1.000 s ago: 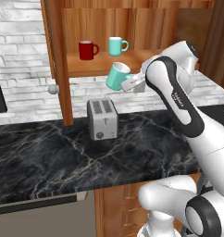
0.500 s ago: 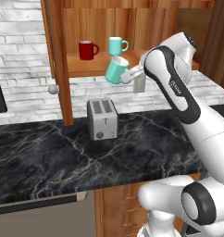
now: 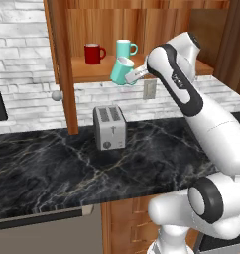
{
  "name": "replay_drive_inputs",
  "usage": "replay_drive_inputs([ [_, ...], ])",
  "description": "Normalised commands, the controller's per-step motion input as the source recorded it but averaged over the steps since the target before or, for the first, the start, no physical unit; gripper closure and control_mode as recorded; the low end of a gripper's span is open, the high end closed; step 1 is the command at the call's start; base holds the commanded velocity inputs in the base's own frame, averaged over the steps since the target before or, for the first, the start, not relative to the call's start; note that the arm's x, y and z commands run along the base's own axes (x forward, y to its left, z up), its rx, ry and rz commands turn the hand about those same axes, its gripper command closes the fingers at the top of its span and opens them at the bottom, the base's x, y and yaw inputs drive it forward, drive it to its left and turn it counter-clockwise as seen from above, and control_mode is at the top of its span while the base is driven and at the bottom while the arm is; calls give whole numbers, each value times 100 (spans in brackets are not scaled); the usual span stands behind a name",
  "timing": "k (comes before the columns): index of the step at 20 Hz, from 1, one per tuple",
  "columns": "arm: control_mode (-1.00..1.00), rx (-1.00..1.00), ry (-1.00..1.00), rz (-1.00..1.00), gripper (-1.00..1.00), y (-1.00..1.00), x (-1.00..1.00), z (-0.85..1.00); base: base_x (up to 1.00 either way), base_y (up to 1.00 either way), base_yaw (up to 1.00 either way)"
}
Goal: Pick the mug on the counter and place it in the cabinet with the handle facing the right, like the mugs already inside.
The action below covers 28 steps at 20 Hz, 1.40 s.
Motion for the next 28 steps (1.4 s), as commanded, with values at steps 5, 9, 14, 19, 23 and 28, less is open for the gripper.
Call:
replay_drive_inputs([
  [5, -100, 0, 0, 0, 100, 0, 49, 0, 0, 0, 0],
  [9, -100, 0, 0, 0, 100, 0, 50, 0, 0, 0, 0],
  [14, -100, 0, 0, 0, 100, 0, 49, 0, 0, 0, 0],
  [19, -100, 0, 0, 0, 100, 0, 45, 0, 0, 0, 0],
  [23, -100, 0, 0, 0, 100, 0, 39, 0, 0, 0, 0],
  [28, -100, 0, 0, 0, 100, 0, 43, 0, 0, 0, 0],
])
